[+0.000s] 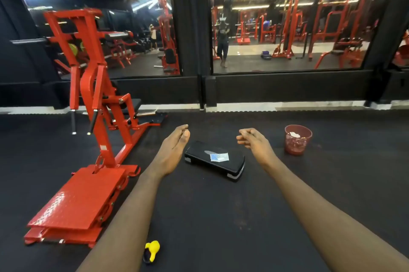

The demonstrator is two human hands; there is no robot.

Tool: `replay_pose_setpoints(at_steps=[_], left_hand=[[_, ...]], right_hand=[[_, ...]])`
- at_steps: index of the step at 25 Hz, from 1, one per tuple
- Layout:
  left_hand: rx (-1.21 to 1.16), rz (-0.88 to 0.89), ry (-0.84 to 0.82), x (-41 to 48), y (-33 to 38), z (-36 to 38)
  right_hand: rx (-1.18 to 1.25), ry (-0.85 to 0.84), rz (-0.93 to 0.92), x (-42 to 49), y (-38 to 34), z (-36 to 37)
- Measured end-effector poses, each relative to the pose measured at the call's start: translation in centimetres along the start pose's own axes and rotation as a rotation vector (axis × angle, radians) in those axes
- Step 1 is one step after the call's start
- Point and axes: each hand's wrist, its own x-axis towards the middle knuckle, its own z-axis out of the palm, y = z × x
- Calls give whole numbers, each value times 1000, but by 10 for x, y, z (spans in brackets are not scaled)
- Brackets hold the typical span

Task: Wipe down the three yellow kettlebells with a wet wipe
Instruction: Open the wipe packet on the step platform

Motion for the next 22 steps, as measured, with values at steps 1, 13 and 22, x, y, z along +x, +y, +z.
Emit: replay_pose_setpoints(at_steps=[1, 13, 22], left_hand=[[-6, -6, 5, 18, -5, 7], [-69, -105, -72, 239, -145, 52], [-130, -169, -177, 436, -250, 64]], right_hand=[[4, -6, 3, 17, 4, -1], [2, 19, 112, 252, 82, 34], [-3, 77, 180, 443, 133, 86]])
